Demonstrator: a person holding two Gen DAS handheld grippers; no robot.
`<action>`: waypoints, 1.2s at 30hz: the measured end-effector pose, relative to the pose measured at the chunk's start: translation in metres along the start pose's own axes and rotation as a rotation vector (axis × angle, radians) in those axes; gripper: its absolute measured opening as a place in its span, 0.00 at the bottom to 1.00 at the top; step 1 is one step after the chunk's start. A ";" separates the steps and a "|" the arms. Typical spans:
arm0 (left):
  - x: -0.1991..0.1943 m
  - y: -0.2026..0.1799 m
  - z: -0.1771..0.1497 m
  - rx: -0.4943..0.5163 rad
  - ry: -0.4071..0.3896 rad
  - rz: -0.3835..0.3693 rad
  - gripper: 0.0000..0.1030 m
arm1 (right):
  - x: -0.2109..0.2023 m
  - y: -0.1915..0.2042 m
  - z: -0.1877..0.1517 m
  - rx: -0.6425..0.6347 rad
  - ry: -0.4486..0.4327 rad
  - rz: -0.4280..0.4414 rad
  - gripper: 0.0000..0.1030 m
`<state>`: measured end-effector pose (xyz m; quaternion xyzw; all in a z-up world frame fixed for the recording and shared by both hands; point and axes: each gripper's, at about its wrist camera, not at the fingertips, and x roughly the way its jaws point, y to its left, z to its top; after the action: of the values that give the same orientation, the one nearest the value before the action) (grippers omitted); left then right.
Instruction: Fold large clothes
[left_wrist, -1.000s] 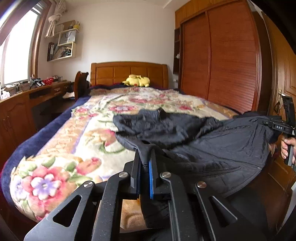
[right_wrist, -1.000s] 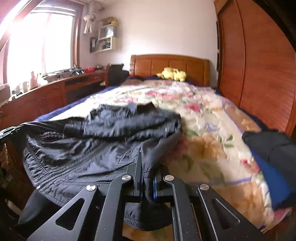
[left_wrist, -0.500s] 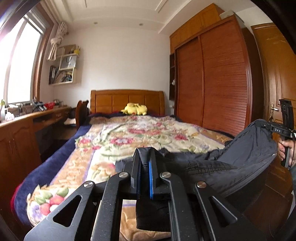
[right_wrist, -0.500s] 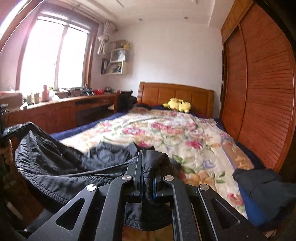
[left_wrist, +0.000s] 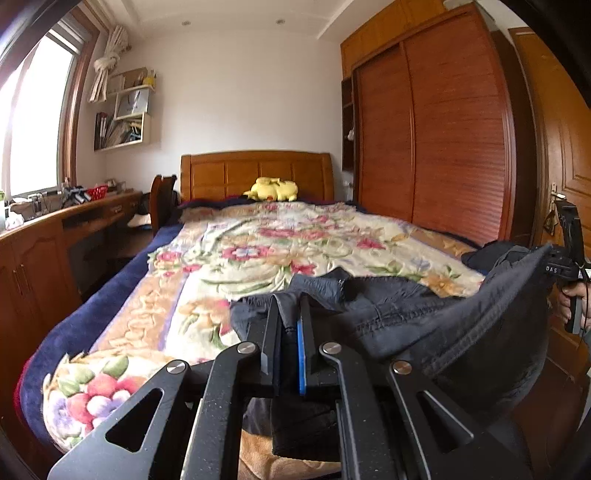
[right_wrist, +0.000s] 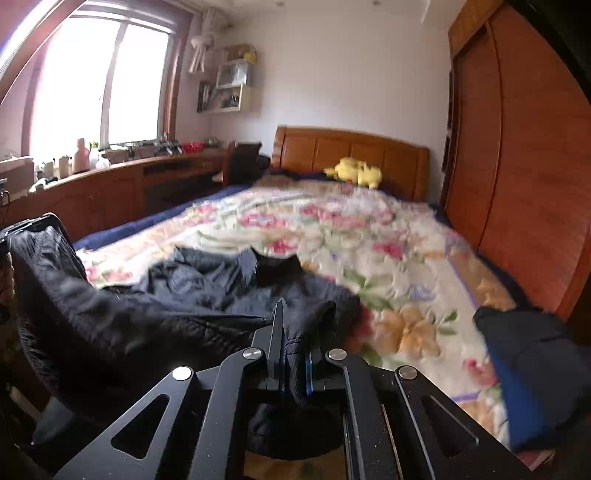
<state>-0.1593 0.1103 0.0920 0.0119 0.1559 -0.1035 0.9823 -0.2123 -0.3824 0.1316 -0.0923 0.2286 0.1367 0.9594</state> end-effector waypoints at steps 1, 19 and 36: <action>0.006 0.000 -0.003 0.001 0.009 0.001 0.07 | 0.009 0.000 0.005 0.000 0.012 -0.001 0.06; 0.140 0.023 0.023 -0.008 0.075 0.058 0.07 | 0.141 -0.016 0.056 0.053 0.063 -0.027 0.06; 0.261 0.051 0.061 -0.008 0.139 0.152 0.07 | 0.270 -0.036 0.121 0.022 0.019 -0.112 0.07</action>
<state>0.1126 0.1042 0.0692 0.0266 0.2227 -0.0271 0.9742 0.0800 -0.3276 0.1169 -0.0955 0.2336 0.0792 0.9644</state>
